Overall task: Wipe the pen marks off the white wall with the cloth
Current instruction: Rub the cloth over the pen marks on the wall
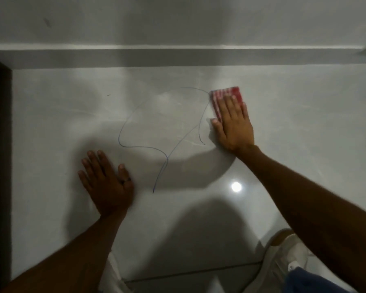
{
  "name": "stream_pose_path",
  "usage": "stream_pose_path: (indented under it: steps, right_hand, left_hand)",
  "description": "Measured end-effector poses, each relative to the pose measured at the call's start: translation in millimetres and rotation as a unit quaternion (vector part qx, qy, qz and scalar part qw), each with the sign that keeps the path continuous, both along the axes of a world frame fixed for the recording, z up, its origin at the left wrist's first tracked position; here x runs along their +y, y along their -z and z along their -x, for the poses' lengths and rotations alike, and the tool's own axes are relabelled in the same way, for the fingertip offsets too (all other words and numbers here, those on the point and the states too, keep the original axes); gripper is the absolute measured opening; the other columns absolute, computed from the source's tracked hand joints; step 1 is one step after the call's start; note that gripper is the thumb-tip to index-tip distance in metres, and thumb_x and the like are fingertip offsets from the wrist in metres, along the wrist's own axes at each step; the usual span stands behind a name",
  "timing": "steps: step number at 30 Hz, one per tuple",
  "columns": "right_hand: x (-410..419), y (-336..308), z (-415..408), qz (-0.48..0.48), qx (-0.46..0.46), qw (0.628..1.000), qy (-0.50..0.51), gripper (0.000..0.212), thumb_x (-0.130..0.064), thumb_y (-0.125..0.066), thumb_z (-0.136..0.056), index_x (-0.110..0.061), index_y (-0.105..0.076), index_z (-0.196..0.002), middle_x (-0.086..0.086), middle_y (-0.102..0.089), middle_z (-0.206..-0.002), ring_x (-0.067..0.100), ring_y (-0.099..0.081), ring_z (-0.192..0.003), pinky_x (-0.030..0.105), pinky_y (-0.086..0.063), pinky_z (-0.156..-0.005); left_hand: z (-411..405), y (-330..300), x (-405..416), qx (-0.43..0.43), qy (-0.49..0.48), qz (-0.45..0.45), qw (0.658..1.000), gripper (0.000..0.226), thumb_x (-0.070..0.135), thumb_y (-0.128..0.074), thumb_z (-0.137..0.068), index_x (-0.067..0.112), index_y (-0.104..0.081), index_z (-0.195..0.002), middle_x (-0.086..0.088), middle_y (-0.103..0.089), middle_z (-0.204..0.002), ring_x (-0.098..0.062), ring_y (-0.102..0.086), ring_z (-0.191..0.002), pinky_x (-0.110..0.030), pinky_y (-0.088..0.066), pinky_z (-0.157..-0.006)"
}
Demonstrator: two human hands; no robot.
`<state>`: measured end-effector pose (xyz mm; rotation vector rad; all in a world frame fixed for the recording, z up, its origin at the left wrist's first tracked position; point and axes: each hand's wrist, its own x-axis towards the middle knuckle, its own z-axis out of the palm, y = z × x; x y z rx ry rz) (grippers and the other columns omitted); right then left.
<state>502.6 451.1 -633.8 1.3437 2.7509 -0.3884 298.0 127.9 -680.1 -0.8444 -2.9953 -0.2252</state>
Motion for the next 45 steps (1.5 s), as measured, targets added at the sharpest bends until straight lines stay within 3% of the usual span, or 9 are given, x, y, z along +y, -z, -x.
stream_pose_path:
  steps: [5, 9, 13, 18, 23, 27, 33, 39, 45]
  right_hand:
    - [5.2, -6.1, 26.8, 0.008, 0.01, 0.987, 0.162, 0.07, -0.05, -0.018, -0.112, -0.016, -0.006, -0.172, 0.011, -0.006, -0.182, 0.03, -0.003, -0.17, 0.056, -0.008, -0.139]
    - [-9.4, -1.8, 46.6, 0.025, 0.062, 0.989, -0.132, 0.065, -0.044, -0.03, -0.111, -0.017, -0.021, -0.17, 0.011, -0.02, -0.18, 0.03, -0.015, -0.169, 0.055, -0.013, -0.138]
    - [-17.8, -0.9, 67.6, -0.028, 0.017, 0.966, 0.258, 0.068, -0.046, -0.02, -0.114, -0.012, -0.009, -0.172, 0.012, -0.007, -0.182, 0.031, -0.005, -0.17, 0.053, -0.01, -0.139]
    - [-50.1, 9.3, 61.8, -0.021, 0.072, 0.977, -0.201, 0.066, -0.044, -0.039, -0.111, -0.017, -0.026, -0.17, 0.011, -0.026, -0.179, 0.032, -0.019, -0.168, 0.055, -0.018, -0.137]
    - [-85.0, 6.8, 49.5, -0.008, 0.019, 0.999, 0.041, 0.072, -0.054, -0.024, -0.111, -0.018, -0.015, -0.172, 0.011, -0.016, -0.181, 0.029, -0.011, -0.169, 0.057, -0.015, -0.138]
    - [-116.2, 16.8, 11.0, 0.01, 0.045, 0.915, -0.401, 0.066, -0.049, -0.033, -0.111, -0.019, -0.028, -0.169, 0.011, -0.028, -0.178, 0.031, -0.018, -0.168, 0.053, -0.015, -0.138]
    - [-142.7, 6.2, 32.4, -0.005, 0.033, 0.999, 0.042, 0.07, -0.051, -0.025, -0.11, -0.016, -0.023, -0.17, 0.014, -0.021, -0.18, 0.033, -0.013, -0.168, 0.058, -0.021, -0.136]
    - [-188.1, 17.2, 19.0, 0.065, 0.081, 0.833, -0.544, 0.065, -0.041, -0.039, -0.112, -0.02, -0.022, -0.171, 0.007, -0.015, -0.182, 0.026, -0.008, -0.17, 0.051, -0.014, -0.139]
    - [-172.2, 7.3, 50.1, 0.009, 0.066, 0.995, -0.07, 0.066, -0.044, -0.039, -0.11, -0.016, -0.029, -0.169, 0.013, -0.028, -0.177, 0.033, -0.02, -0.167, 0.056, -0.023, -0.135]
  left_hand:
    - [-0.3, 2.3, -1.6, 0.01, 0.001, 0.003, 1.0, 0.068, 0.044, -0.031, -0.112, 0.01, -0.022, -0.17, -0.021, -0.025, -0.177, -0.04, -0.024, -0.165, -0.058, -0.017, -0.135]
    - [-1.6, 4.1, -2.1, 0.013, -0.002, 0.005, 1.0, 0.068, 0.044, -0.032, -0.112, 0.009, -0.023, -0.17, -0.022, -0.026, -0.176, -0.04, -0.025, -0.164, -0.059, -0.018, -0.134]
    - [-2.1, 3.0, -1.9, 0.008, -0.003, 0.009, 1.0, 0.068, 0.044, -0.032, -0.112, 0.008, -0.024, -0.17, -0.021, -0.026, -0.176, -0.04, -0.025, -0.164, -0.058, -0.017, -0.134]
    - [-2.2, 2.4, -2.9, 0.002, -0.003, 0.002, 1.0, 0.068, 0.044, -0.032, -0.113, 0.007, -0.025, -0.17, -0.022, -0.027, -0.176, -0.04, -0.026, -0.164, -0.059, -0.018, -0.134]
    - [-1.6, 3.6, -3.1, -0.002, -0.003, 0.004, 1.0, 0.069, 0.044, -0.032, -0.112, 0.008, -0.024, -0.17, -0.021, -0.025, -0.177, -0.04, -0.024, -0.165, -0.059, -0.017, -0.135]
    - [0.0, 5.1, -4.2, -0.004, -0.002, -0.001, 1.0, 0.069, 0.043, -0.034, -0.112, 0.007, -0.023, -0.17, -0.022, -0.025, -0.177, -0.041, -0.024, -0.165, -0.06, -0.017, -0.135]
    - [0.2, 4.9, -2.9, -0.019, -0.006, -0.003, 1.0, 0.07, 0.045, -0.032, -0.111, 0.009, -0.022, -0.17, -0.019, -0.022, -0.178, -0.038, -0.02, -0.166, -0.059, -0.015, -0.135]
    - [-0.2, 2.3, -4.1, -0.021, -0.003, -0.008, 1.0, 0.07, 0.043, -0.035, -0.111, 0.007, -0.025, -0.17, -0.02, -0.024, -0.177, -0.039, -0.022, -0.166, -0.062, -0.018, -0.134]
    - [0.0, 3.3, -0.7, -0.021, -0.006, 0.001, 1.0, 0.07, 0.044, -0.032, -0.111, 0.006, -0.027, -0.169, -0.02, -0.026, -0.177, -0.039, -0.024, -0.165, -0.061, -0.019, -0.134]
